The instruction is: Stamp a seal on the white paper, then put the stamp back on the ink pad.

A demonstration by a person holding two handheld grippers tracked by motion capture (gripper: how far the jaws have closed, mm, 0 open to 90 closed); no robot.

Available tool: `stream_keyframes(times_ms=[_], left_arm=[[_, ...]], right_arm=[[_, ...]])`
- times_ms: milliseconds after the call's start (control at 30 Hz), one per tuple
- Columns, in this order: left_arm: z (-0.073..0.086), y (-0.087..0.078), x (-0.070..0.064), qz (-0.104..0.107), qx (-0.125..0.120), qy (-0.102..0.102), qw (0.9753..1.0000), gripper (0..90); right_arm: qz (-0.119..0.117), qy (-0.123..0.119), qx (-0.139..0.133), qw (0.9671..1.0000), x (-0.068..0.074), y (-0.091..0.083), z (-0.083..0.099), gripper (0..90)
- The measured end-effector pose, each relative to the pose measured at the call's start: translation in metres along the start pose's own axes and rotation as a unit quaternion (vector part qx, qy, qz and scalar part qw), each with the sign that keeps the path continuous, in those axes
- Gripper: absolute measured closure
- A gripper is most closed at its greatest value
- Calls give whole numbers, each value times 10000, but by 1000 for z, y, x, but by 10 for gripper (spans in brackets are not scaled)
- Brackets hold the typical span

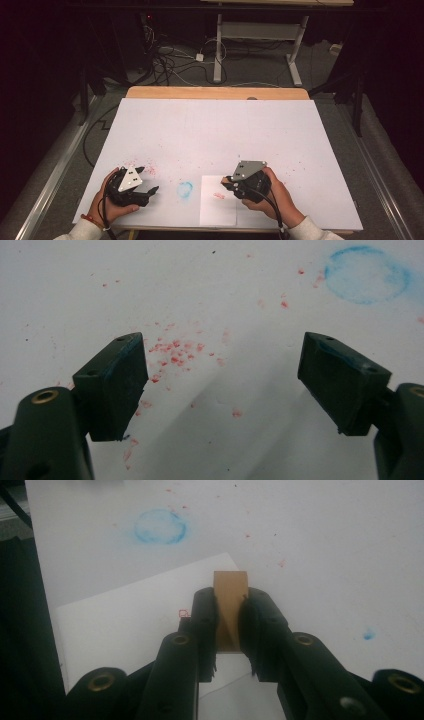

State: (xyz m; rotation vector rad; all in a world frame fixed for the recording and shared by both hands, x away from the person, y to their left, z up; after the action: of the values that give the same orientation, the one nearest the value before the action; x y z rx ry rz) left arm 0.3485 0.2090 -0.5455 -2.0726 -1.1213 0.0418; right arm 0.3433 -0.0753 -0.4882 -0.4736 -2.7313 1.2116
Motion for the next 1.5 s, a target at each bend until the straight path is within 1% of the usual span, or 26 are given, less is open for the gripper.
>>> stream_keyframes(times_ms=[67, 133, 233, 367, 400, 600, 700, 900, 1200, 1367, 1433, 1500], left_arm=[[0, 0, 0, 16, -5, -19, 10000, 192], [0, 1, 1, 21, -9, -29, 10000, 192], [1, 2, 2, 28, -4, -46, 10000, 192], [1, 1, 1, 32, -9, -32, 10000, 192], [1, 1, 1, 31, -10, -26, 10000, 191], [1, 1, 1, 42, -9, -25, 10000, 192], [2, 1, 0, 45, 16, 20, 10000, 191], [3, -1, 1, 23, -16, -17, 10000, 191], [3, 0, 0, 22, 24, 28, 10000, 191], [1, -1, -1, 11, -11, 46, 10000, 191], [2, 0, -1, 10, 39, 73, 10000, 191], [2, 0, -2, 21, 34, 77, 10000, 191]], right_arm=[[-3, 33, -9, 10000, -1, -2, 0, 763], [-21, 7, -11, 10000, -3, -3, 0, 763], [10, 25, -27, 10000, -5, -6, 1, 763], [68, 70, -69, 9999, -8, -11, 1, 763], [86, 46, -69, 9999, -9, -13, 1, 763], [169, 79, -177, 9997, -13, -23, 0, 763], [214, 114, -205, 9995, -16, -27, 0, 763], [286, 137, -269, 9991, -20, -34, -2, 763], [467, 177, -254, 9984, -29, -42, 3, 763], [611, 308, -327, 9971, -36, -54, 8, 762], [672, 359, -334, 9965, -40, -59, 10, 762], [735, 434, -361, 9957, -44, -63, 13, 762]])
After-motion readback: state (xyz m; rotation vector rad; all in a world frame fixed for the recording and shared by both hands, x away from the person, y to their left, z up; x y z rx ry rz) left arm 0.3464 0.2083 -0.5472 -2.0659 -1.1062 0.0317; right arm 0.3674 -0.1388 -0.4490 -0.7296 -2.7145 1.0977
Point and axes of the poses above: each handheld gripper's, and its own axes: y roughly forward along the jaws, z roughly out of its underside, x roughly to its left, the point moved 9 cm from there along y, roughly forward along the jaws, and after that the axes turned 10 degrees about -z, right-handed, at the moved point
